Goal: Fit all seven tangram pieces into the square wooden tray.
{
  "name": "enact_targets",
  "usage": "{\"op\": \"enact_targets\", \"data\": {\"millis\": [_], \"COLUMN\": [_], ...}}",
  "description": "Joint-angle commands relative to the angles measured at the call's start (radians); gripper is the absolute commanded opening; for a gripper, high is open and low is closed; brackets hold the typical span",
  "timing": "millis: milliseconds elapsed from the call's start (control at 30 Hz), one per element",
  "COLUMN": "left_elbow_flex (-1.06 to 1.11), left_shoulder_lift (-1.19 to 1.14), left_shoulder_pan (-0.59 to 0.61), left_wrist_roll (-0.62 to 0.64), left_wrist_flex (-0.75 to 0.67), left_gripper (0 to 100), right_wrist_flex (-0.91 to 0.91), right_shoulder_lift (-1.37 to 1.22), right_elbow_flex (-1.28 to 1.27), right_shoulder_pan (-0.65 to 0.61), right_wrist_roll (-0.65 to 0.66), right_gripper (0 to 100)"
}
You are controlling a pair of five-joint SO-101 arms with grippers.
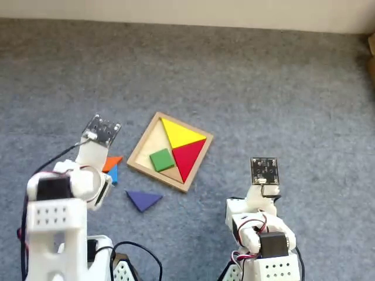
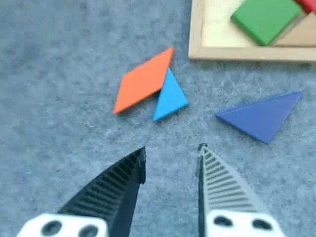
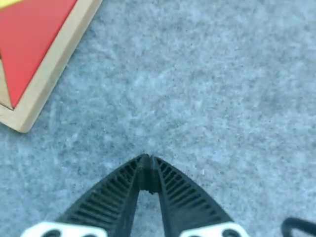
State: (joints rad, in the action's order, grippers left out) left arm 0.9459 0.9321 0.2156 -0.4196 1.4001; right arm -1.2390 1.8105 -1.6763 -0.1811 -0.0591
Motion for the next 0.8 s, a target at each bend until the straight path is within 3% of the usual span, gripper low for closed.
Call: {"op": "enact_targets", "data": {"millis": [0,433,767], "left_elbow_flex": [-0.053,-0.056,-0.058], "left_shoulder_lift": [-0.130,-0.533,-0.641], "left_shoulder_pan": [-0.021,-0.070,-0.062], "left_wrist_roll": [-0.011,-0.008,-0.006], "left_wrist_flex": [-0.077,-0.339,-0.445], "left_gripper": [19,19,19], "right_wrist_flex": [-0.005,-0.015,-0.016], "right_shoulder_lift": [0.005,0.028,0.028], "right_elbow_flex": [-0.101,-0.102,-0.102], "right_shoulder_pan": [0.008,0.013,0.015], "right_wrist_roll": [0.005,0.005,0.005], "right_gripper": [0.7,0.7,0.7]}}
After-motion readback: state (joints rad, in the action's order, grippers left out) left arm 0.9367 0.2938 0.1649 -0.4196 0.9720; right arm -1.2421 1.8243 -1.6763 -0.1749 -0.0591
